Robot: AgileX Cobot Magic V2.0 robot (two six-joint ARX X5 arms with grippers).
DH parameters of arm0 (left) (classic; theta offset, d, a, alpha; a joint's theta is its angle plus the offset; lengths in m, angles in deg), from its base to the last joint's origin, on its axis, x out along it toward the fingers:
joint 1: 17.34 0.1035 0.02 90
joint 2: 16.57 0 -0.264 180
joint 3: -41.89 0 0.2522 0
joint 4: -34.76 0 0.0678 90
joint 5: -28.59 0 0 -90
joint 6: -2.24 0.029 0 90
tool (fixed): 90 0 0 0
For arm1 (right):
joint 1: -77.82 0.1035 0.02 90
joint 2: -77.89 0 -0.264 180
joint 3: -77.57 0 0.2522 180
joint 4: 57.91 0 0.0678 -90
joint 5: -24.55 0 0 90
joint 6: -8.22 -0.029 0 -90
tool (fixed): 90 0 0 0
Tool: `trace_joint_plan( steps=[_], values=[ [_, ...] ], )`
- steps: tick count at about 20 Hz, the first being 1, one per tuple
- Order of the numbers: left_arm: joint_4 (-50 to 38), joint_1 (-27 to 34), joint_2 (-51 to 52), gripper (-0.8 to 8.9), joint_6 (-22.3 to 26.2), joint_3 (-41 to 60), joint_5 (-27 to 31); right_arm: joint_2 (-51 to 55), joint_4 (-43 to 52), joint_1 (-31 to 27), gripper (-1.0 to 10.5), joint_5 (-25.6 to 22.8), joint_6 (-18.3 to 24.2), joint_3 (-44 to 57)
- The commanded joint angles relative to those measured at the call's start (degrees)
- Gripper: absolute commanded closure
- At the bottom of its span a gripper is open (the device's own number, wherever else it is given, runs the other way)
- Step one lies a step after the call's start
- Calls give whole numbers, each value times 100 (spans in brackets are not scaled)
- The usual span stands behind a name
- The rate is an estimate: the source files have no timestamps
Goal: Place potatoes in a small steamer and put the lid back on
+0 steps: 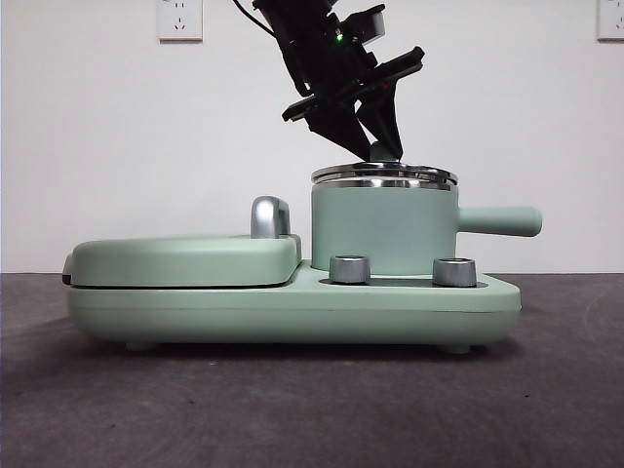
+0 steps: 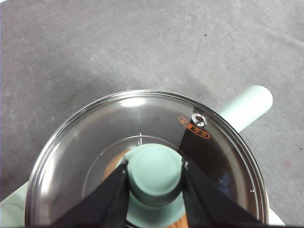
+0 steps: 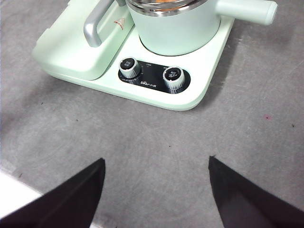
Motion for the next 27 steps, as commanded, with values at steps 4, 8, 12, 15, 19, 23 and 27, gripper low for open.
trace_joint_plan(
  steps=[4,8,12,15,19,23,27],
  values=[
    [13,-24,-216,799,225,-201,-13,-13,61,31,607,-11,-101,-46],
    [42,-33,-219,799,896,-201,-232,-13,61,31,607,-7,-103,-46],
    [142,-17,-258,799,1224,-201,-741,-13,59,31,607,0,-186,-46],
    [216,-17,-339,799,1244,-201,-1021,-13,61,31,607,0,-190,-46],
    [240,-4,-352,781,1244,-201,-1001,-13,61,31,607,0,-190,-46],
    [236,76,-330,505,1200,-208,-925,-13,61,31,607,4,-188,-46],
    [262,232,-17,344,1021,-236,-927,-13,59,31,607,17,-186,-46]
  ],
)
